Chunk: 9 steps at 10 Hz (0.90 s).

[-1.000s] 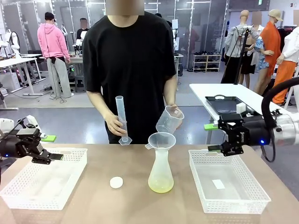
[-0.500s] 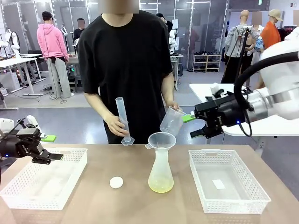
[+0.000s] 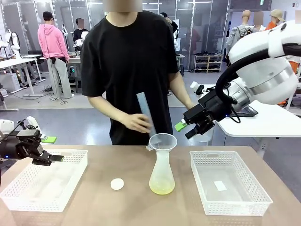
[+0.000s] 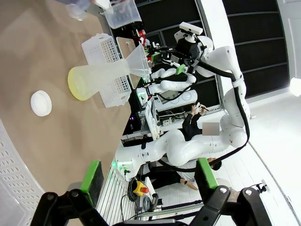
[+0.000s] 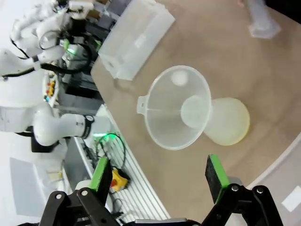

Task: Prepare the solutions needed for the experiment.
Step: Once the solution is in the Big flask , pick up the Plastic Funnel and place it back into the right Organizing basket.

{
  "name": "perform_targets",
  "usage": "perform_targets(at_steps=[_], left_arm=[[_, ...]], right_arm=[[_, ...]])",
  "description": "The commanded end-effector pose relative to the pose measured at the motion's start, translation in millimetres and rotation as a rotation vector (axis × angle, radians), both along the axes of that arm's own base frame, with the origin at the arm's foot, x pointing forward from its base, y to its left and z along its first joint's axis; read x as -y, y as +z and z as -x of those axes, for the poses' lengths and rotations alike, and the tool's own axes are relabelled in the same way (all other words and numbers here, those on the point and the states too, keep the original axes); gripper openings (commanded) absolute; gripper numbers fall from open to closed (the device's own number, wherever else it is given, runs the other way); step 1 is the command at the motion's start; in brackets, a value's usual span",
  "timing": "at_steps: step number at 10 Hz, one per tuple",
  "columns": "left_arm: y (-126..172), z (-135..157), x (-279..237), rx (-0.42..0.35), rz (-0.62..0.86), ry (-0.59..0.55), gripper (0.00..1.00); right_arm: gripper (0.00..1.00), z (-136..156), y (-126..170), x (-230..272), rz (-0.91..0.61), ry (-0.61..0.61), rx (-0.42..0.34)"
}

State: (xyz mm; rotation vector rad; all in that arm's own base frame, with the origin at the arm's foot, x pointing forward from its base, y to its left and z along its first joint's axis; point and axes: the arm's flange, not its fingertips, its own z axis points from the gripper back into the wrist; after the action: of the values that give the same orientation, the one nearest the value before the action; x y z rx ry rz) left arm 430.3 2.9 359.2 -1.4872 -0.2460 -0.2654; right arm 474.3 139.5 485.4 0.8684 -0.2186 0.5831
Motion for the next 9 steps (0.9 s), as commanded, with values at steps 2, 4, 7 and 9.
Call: perform_targets(at_steps=[2, 4, 7, 9], left_arm=[[2.3, 1.5, 0.5, 0.005, 0.001, 0.0, 1.0], [2.3, 1.5, 0.5, 0.005, 0.001, 0.0, 1.0], [2.3, 1.5, 0.5, 0.005, 0.001, 0.0, 1.0], [2.3, 1.5, 0.5, 0.005, 0.001, 0.0, 1.0]], right_arm=[[1.0, -14.2, 5.6, -16.6, 0.103, 0.027, 0.085], [1.0, -15.9, 6.8, -21.7, 0.153, 0.028, 0.115], [1.0, -9.9, 7.0, -14.3, 0.097, 0.037, 0.081], [1.0, -9.9, 7.0, -14.3, 0.097, 0.037, 0.081]])
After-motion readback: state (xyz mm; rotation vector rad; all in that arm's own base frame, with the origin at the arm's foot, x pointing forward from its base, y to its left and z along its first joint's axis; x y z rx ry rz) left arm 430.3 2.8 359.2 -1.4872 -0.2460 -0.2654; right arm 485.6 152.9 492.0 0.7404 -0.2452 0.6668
